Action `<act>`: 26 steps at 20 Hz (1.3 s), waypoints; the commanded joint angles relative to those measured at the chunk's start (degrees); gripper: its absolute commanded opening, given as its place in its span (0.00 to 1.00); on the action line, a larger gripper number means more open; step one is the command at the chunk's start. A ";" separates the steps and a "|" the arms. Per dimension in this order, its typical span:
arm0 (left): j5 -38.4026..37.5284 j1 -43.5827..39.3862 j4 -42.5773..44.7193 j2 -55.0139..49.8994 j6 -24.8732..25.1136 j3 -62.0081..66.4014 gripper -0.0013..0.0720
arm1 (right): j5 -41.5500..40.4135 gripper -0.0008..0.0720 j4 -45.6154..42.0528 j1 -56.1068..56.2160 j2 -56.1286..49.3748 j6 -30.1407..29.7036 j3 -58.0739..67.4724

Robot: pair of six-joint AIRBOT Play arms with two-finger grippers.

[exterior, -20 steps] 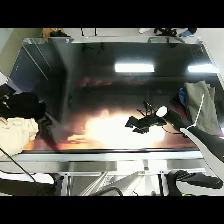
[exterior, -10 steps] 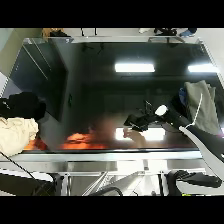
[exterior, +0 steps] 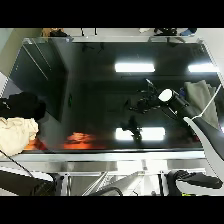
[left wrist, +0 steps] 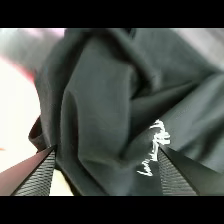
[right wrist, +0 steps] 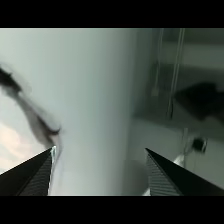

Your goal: Fold the shirts.

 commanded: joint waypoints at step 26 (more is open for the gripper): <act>-11.93 -62.60 -20.04 32.92 -0.85 -17.33 0.24 | 17.90 0.83 -7.13 -17.00 16.37 -8.96 1.31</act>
